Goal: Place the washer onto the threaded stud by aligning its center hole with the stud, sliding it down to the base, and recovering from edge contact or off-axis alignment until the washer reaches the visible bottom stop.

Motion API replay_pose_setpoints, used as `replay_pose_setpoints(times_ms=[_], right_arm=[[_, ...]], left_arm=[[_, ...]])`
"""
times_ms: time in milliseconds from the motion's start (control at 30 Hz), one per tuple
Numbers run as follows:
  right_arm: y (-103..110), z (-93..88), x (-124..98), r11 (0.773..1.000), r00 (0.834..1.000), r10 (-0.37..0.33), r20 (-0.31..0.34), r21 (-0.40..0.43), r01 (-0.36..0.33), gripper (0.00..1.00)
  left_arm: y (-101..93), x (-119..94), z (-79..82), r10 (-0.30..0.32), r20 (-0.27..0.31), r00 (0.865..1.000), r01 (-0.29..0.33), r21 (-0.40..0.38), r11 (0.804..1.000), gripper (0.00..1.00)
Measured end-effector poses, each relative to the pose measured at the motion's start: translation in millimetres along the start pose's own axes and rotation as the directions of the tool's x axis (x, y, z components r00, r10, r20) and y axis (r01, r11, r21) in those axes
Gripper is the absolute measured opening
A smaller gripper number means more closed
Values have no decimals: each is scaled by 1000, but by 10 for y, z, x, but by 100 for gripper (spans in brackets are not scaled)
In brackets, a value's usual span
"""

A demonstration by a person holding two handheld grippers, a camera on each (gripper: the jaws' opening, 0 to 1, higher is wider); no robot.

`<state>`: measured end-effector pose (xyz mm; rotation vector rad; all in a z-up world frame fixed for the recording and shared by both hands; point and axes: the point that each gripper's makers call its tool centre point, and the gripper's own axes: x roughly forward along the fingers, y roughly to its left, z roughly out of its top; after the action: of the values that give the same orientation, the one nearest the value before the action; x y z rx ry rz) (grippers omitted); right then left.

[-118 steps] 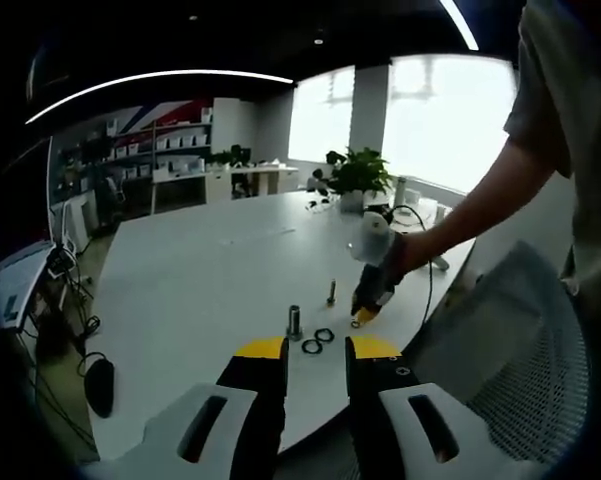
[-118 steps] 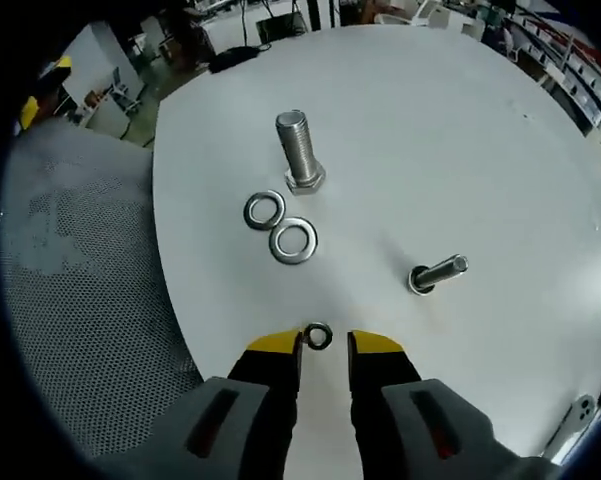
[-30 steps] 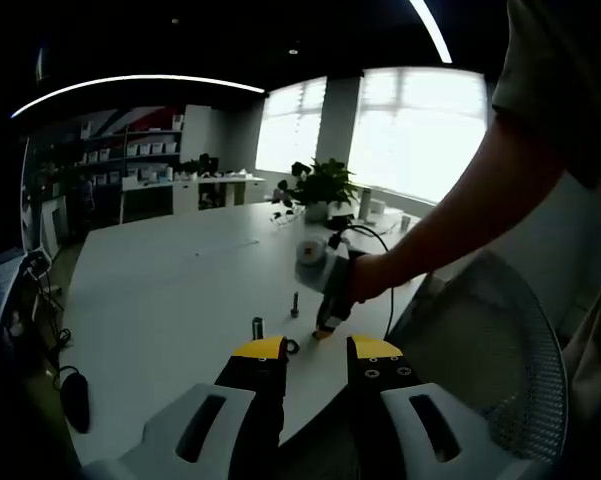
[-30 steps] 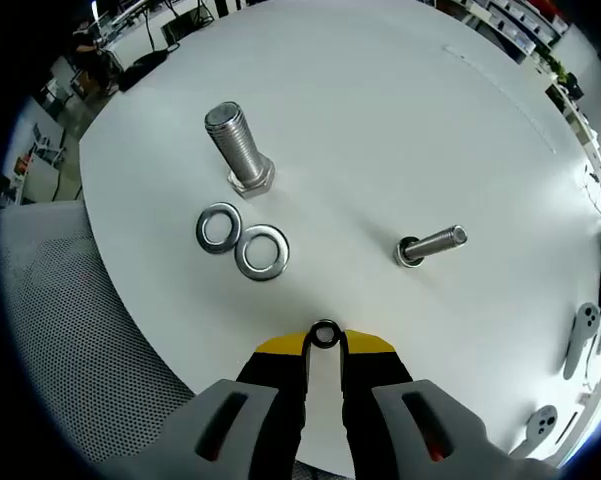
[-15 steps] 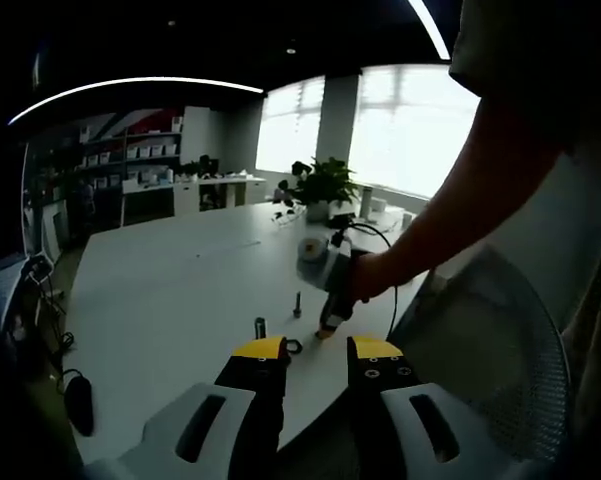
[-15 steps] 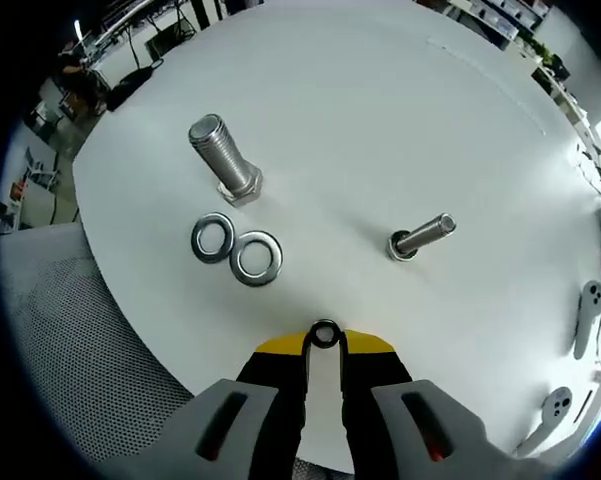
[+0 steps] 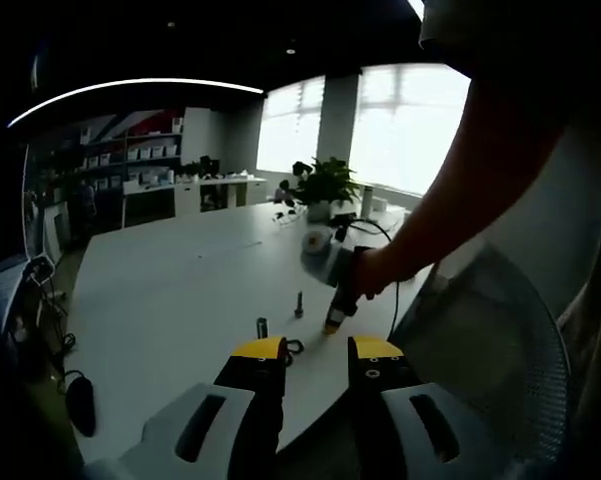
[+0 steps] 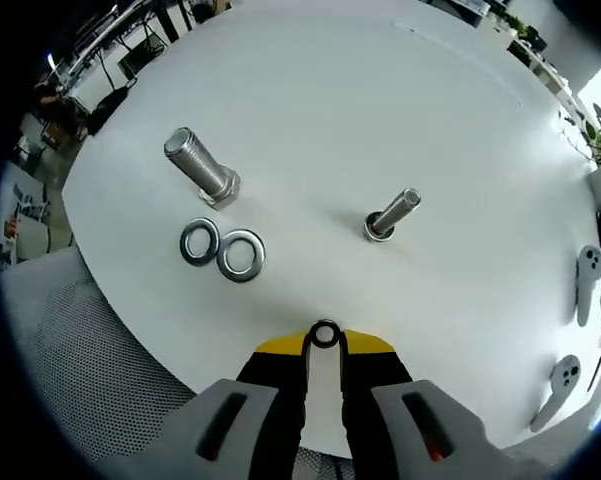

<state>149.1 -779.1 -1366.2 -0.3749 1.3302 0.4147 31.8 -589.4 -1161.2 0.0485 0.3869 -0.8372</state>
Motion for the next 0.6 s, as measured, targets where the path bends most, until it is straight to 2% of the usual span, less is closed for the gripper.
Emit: replay_pose_setpoints(times_ms=[167, 267, 600], right_arm=[[-155, 44, 10, 999, 1000, 6, 28, 32, -7, 13], [-175, 57, -17, 999, 999, 10, 44, 38, -12, 13], [-22, 43, -253, 996, 994, 21, 105, 86, -31, 13]], left_arm=[[-13, 7, 3, -6, -2, 1000, 6, 2, 1000, 22], [-15, 6, 8, -7, 1, 1000, 7, 0, 1000, 22], [-26, 12, -4, -15, -5, 1000, 15, -6, 1000, 22]])
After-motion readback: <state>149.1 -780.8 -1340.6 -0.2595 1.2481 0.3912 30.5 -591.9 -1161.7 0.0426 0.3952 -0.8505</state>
